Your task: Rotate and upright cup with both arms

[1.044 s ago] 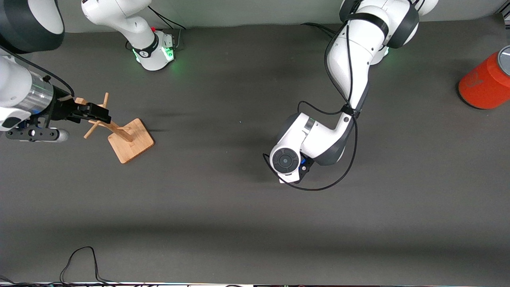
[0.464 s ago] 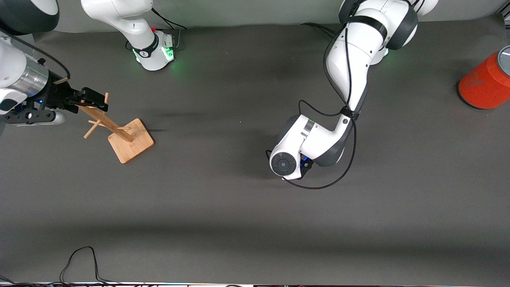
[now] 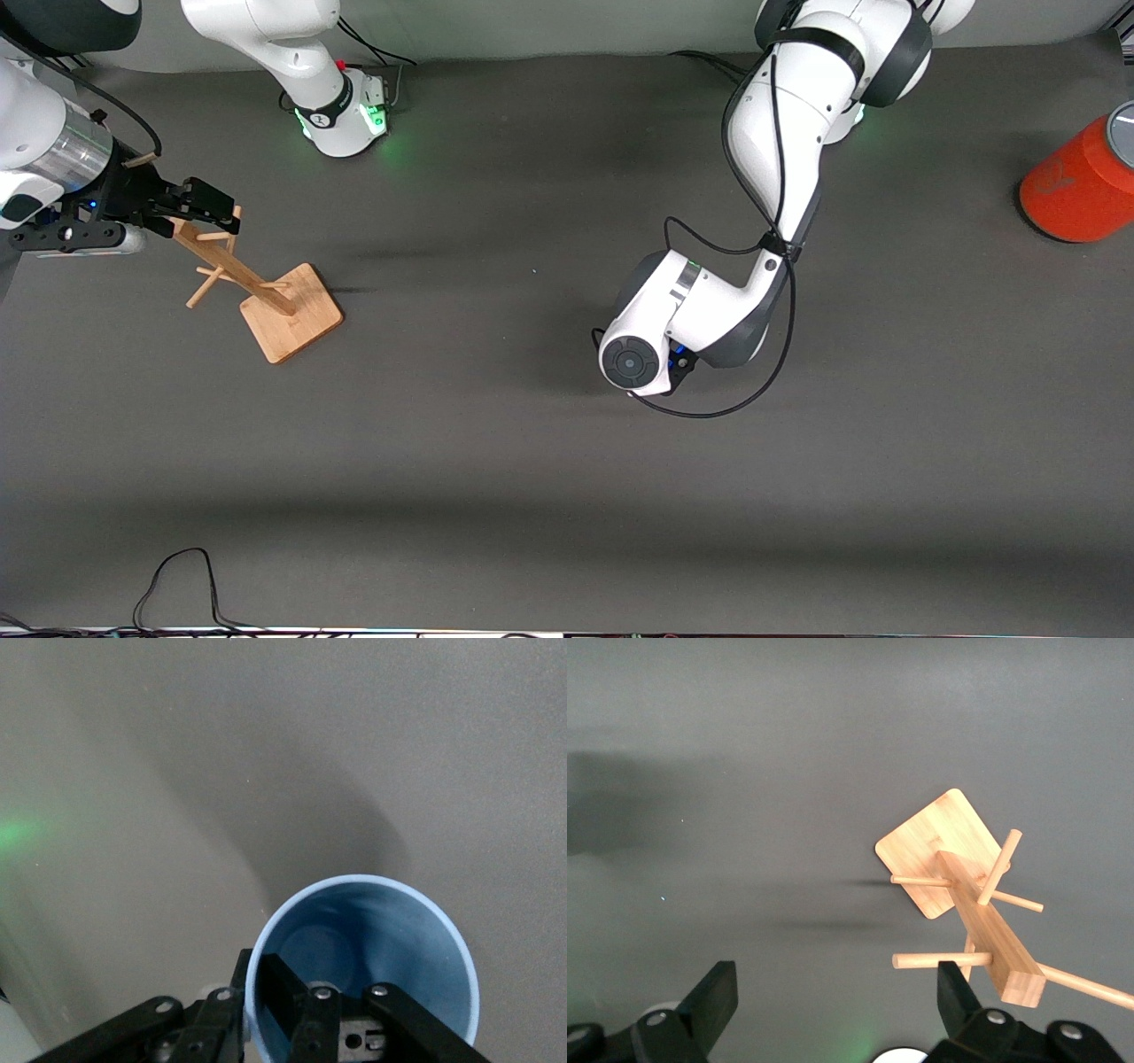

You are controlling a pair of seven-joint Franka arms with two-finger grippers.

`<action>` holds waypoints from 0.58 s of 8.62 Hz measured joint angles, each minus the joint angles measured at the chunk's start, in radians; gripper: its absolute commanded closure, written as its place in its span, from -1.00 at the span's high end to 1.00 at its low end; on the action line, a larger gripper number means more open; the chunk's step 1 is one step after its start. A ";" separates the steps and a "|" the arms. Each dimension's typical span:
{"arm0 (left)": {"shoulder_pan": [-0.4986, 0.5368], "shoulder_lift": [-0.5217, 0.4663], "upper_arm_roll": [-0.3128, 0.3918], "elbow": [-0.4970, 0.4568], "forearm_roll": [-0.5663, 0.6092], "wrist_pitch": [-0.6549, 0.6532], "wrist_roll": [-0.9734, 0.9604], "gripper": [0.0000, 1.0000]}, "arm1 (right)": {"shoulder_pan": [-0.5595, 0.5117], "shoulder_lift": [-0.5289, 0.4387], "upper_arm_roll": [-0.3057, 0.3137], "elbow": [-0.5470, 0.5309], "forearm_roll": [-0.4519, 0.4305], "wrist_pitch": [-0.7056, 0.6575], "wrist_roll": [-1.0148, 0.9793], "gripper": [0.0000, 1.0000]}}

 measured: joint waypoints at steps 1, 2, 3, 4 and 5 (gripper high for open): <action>0.000 -0.001 0.000 0.004 0.000 0.000 0.000 -1.00 | 0.009 0.000 -0.008 0.000 0.000 0.001 -0.002 1.00; 0.000 -0.005 0.000 0.017 0.000 0.000 0.000 -1.00 | 0.035 0.000 -0.034 0.001 0.000 0.002 -0.002 1.00; 0.000 -0.023 0.001 0.028 0.000 0.000 0.000 -1.00 | 0.056 0.000 -0.068 0.001 0.000 0.000 -0.012 1.00; 0.001 -0.046 0.002 0.032 0.000 0.000 0.000 -1.00 | 0.057 0.000 -0.080 0.001 0.000 -0.002 -0.031 1.00; 0.002 -0.066 0.004 0.037 0.000 -0.001 0.000 -1.00 | 0.057 0.000 -0.081 0.001 0.000 -0.003 -0.037 1.00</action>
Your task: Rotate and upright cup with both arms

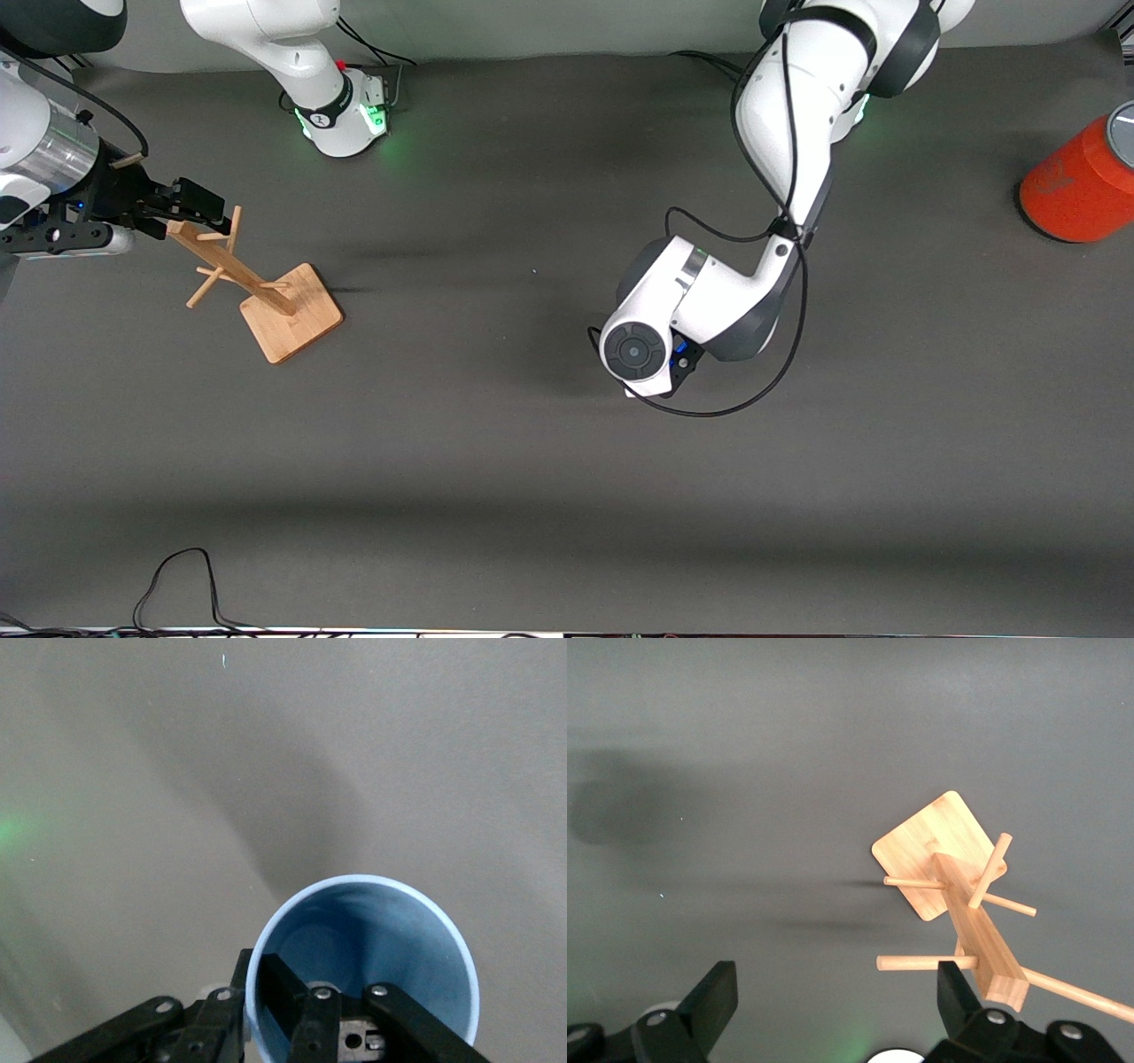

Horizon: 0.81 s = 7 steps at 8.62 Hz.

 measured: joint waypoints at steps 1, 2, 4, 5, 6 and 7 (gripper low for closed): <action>-0.001 -0.014 0.001 0.001 0.002 0.002 -0.004 -1.00 | 0.001 0.000 0.000 0.000 0.000 0.000 0.000 1.00; -0.008 -0.021 0.001 0.001 0.038 0.024 -0.045 -1.00 | 0.001 0.000 -0.001 0.001 0.000 0.000 -0.001 1.00; -0.053 -0.021 0.000 -0.001 0.176 0.132 -0.251 -1.00 | 0.001 0.000 -0.005 0.002 -0.003 0.000 -0.001 1.00; -0.070 -0.021 0.000 -0.001 0.203 0.156 -0.346 -1.00 | 0.001 0.000 -0.006 0.005 -0.007 0.000 -0.001 1.00; -0.074 -0.021 0.001 -0.002 0.208 0.161 -0.417 -1.00 | 0.001 0.000 -0.006 0.008 -0.015 0.000 -0.001 1.00; -0.079 -0.021 0.000 -0.004 0.212 0.184 -0.482 -1.00 | 0.003 0.002 -0.006 0.013 -0.026 0.000 -0.001 1.00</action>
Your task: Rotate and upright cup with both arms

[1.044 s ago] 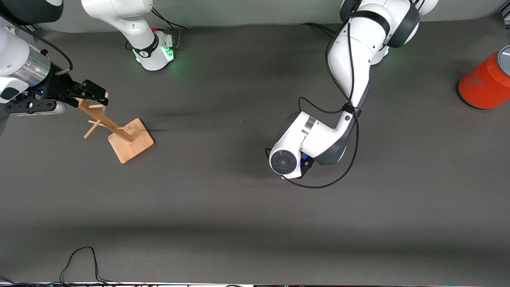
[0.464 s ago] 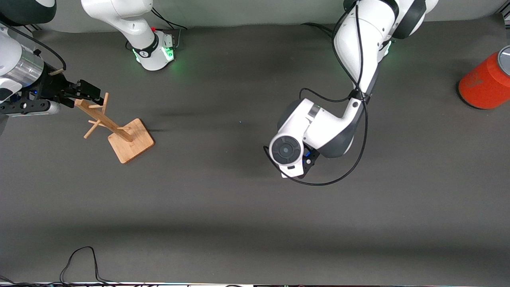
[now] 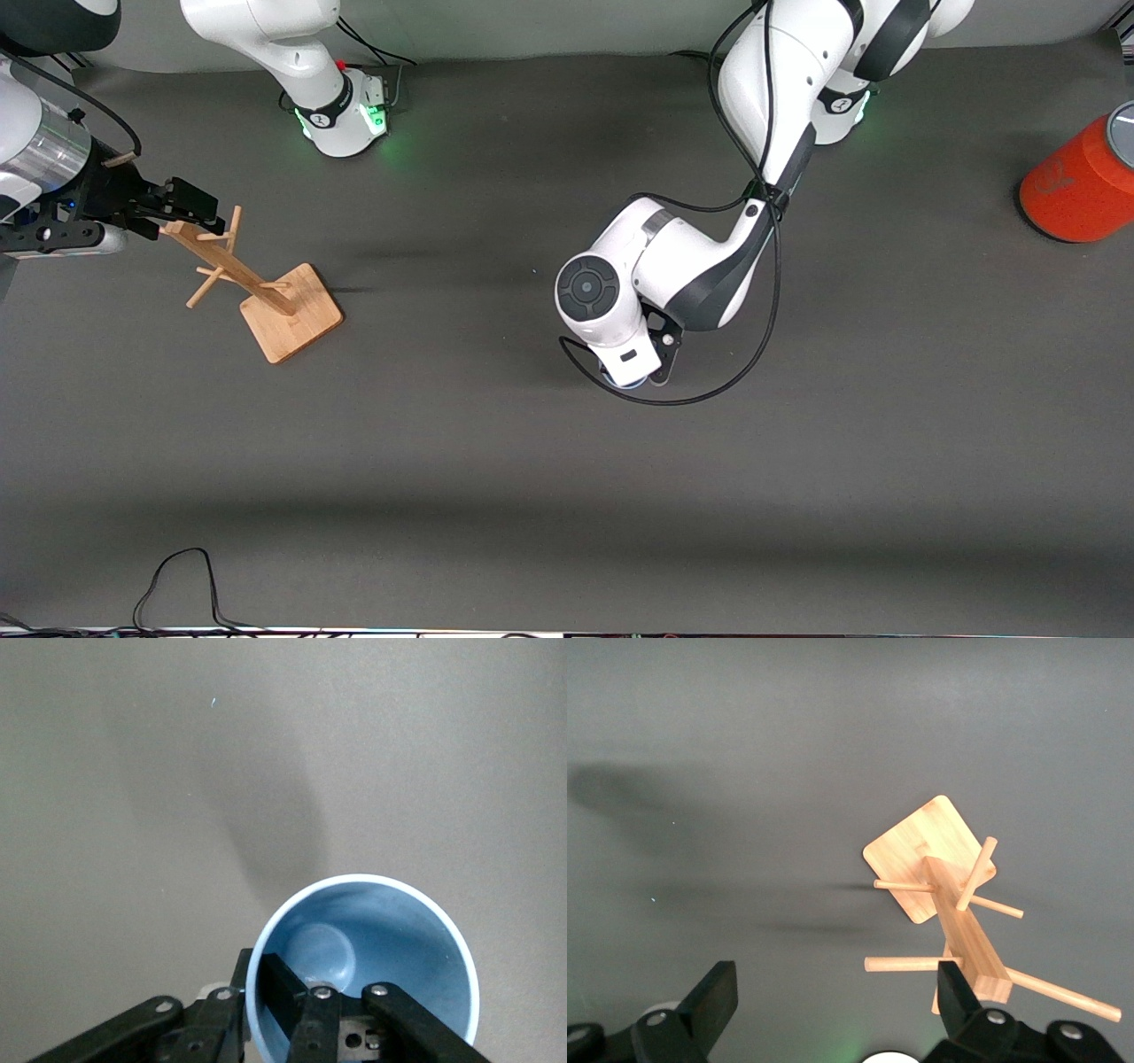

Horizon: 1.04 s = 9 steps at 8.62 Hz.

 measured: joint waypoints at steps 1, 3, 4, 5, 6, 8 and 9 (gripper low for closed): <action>-0.025 0.000 -0.002 -0.017 0.028 0.046 -0.073 -1.00 | 0.004 0.006 0.000 0.006 -0.007 0.000 0.000 1.00; -0.121 -0.001 -0.001 -0.061 0.079 0.092 -0.201 -1.00 | 0.006 0.040 -0.002 0.043 -0.019 -0.003 0.000 1.00; -0.156 -0.001 0.000 -0.079 0.090 0.092 -0.230 -1.00 | 0.006 0.078 -0.002 0.102 -0.020 -0.028 0.000 1.00; -0.173 -0.001 0.000 -0.102 0.103 0.094 -0.257 -1.00 | 0.006 0.109 -0.002 0.150 -0.020 -0.052 0.000 1.00; -0.188 -0.001 0.000 -0.126 0.112 0.094 -0.284 -1.00 | 0.006 0.122 -0.002 0.167 -0.020 -0.061 0.000 1.00; -0.230 -0.001 0.000 -0.164 0.119 0.095 -0.337 -1.00 | 0.007 0.129 -0.002 0.171 -0.020 -0.068 0.000 1.00; -0.238 -0.001 0.001 -0.173 0.121 0.096 -0.343 -0.93 | 0.007 0.129 -0.002 0.171 -0.020 -0.071 0.000 1.00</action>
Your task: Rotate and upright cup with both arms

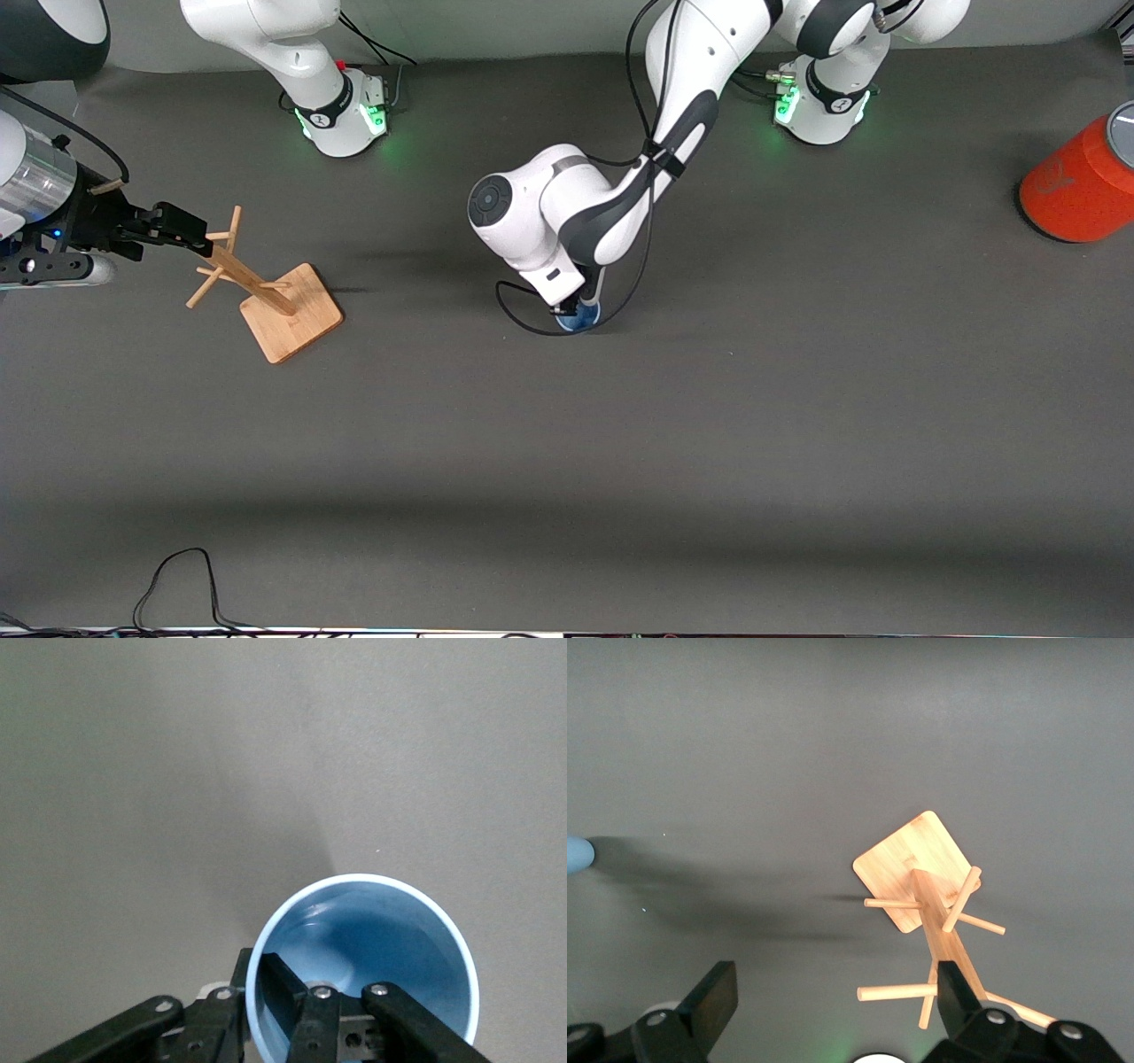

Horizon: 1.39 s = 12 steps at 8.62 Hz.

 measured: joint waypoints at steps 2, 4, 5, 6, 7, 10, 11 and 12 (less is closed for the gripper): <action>0.000 0.000 0.006 -0.016 0.003 0.003 -0.001 -0.05 | 0.000 0.000 0.000 0.002 0.000 -0.002 0.000 1.00; 0.000 0.000 0.007 -0.030 0.003 0.014 -0.001 0.32 | 0.000 0.000 0.000 0.003 0.000 -0.003 0.000 1.00; 0.000 0.000 0.008 -0.031 0.003 0.014 -0.001 0.49 | 0.000 0.000 0.000 0.003 0.000 -0.004 0.000 1.00; 0.000 0.000 0.008 -0.031 0.003 0.014 -0.002 0.90 | 0.000 0.000 0.000 0.002 0.000 -0.005 0.000 1.00; 0.000 -0.002 0.009 -0.031 0.003 0.013 -0.002 1.00 | 0.000 0.001 0.000 0.001 0.000 -0.006 0.000 1.00; 0.003 -0.029 0.010 -0.028 0.003 -0.027 0.008 1.00 | 0.000 0.005 0.000 0.001 0.000 -0.006 0.000 1.00; 0.006 -0.051 0.010 -0.027 0.003 -0.041 0.024 1.00 | 0.000 0.005 0.000 0.000 0.000 -0.006 0.000 1.00; 0.010 -0.080 0.010 -0.023 0.002 -0.060 0.044 1.00 | 0.000 0.005 0.000 0.000 0.000 -0.006 0.000 1.00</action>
